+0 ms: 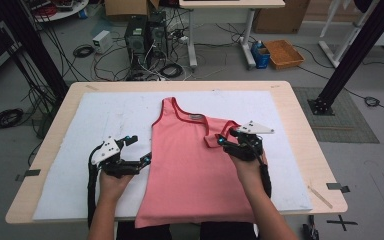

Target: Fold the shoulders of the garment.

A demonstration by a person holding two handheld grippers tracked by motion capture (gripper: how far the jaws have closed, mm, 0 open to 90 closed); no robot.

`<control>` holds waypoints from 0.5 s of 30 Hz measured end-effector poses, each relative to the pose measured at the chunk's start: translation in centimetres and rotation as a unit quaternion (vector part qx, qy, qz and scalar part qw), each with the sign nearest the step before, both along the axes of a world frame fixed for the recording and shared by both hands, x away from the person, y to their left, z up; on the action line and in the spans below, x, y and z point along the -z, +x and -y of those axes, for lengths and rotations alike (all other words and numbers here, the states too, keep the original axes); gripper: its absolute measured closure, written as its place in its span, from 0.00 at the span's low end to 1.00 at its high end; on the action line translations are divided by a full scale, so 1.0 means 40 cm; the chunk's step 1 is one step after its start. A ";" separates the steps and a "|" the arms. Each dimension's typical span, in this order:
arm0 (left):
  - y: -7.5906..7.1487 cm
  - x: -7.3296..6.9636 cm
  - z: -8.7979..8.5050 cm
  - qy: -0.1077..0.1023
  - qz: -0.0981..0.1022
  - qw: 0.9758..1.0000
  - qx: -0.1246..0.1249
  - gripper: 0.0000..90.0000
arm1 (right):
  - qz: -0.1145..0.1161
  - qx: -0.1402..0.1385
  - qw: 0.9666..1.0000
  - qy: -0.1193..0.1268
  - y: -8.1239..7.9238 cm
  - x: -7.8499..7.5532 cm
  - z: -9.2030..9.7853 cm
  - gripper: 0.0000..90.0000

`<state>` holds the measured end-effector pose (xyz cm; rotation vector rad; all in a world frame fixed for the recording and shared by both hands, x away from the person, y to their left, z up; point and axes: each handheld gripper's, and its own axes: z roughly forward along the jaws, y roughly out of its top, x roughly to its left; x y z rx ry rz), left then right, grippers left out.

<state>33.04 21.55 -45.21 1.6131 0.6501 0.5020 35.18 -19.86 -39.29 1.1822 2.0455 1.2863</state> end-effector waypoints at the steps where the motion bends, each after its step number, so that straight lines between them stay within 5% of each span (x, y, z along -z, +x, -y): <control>1: 0.000 0.000 0.000 0.001 0.000 1.000 0.000 0.15 | -0.007 -0.003 1.000 -0.008 0.010 -0.001 0.005 0.53; 6: -0.001 0.000 0.001 0.001 0.000 1.000 -0.001 0.15 | -0.027 -0.040 0.998 -0.041 0.069 0.007 -0.013 0.54; 15: 0.000 0.000 0.000 0.000 0.000 1.000 -0.002 0.15 | -0.068 -0.037 0.994 -0.083 0.171 0.037 -0.065 0.62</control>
